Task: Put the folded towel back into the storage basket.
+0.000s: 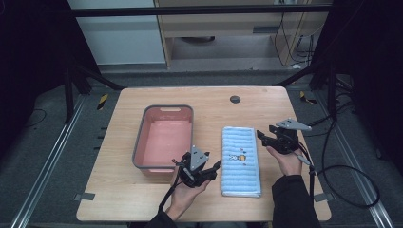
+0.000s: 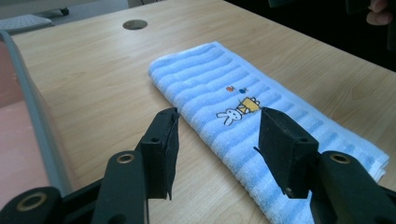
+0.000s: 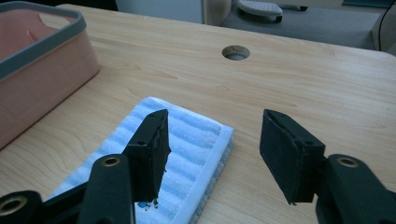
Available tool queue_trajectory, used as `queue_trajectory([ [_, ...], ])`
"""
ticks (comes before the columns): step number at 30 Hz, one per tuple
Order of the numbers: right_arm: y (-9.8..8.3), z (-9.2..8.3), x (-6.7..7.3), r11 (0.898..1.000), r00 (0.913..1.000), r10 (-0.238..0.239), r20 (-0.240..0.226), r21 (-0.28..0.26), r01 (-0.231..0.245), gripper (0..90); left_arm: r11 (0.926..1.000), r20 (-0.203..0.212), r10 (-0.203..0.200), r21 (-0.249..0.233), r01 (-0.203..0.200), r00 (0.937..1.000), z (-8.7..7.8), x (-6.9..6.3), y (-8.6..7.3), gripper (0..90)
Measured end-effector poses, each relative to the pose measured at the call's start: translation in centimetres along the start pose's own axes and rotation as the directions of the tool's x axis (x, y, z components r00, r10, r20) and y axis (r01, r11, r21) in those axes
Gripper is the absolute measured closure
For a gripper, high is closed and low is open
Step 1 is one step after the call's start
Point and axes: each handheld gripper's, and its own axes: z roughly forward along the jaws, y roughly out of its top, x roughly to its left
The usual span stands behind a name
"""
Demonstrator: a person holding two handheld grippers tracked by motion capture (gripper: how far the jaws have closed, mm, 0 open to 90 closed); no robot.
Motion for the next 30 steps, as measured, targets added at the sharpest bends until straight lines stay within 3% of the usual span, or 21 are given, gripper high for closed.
queue_trajectory([
  [10, -0.7, 2.5, -0.2, 0.999, 1.0, 0.007, -0.005, 0.044, -0.006, 44.7, 0.9987, 0.003, -0.006, 0.05, 0.006, 1.0, 1.9, -0.5, -1.4, 48.2],
  [15, -1.4, 4.0, -0.4, 0.997, 0.9994, 0.034, -0.005, 0.074, -0.034, 44.7, 0.997, 0.024, -0.012, 0.076, 0.01, 0.9996, 3.0, -1.3, -2.3, 48.0],
  [18, -1.8, 4.6, -0.6, 0.996, 0.9996, 0.027, -0.002, 0.087, -0.027, 45.0, 0.9963, 0.031, -0.011, 0.086, 0.008, 0.9995, 3.3, -1.6, -2.6, 48.0],
  [25, -2.9, 6.1, -0.6, 0.989, 0.9995, 0.033, 0.001, 0.144, -0.033, 46.7, 0.9917, 0.033, -0.009, 0.128, 0.005, 0.9994, 4.3, -2.2, -3.5, 48.1],
  [27, -3.4, 6.6, -0.7, 0.985, 0.9978, 0.066, -0.006, 0.157, -0.064, 48.3, 0.9903, 0.035, -0.002, 0.139, -0.002, 0.9994, 4.6, -2.4, -3.7, 48.1],
  [30, -3.6, 6.9, -0.7, 0.982, 0.9976, 0.066, -0.019, 0.181, -0.062, 49.5, 0.9884, 0.034, -0.017, 0.151, 0.012, 0.9993, 4.8, -2.4, -3.9, 48.6],
])
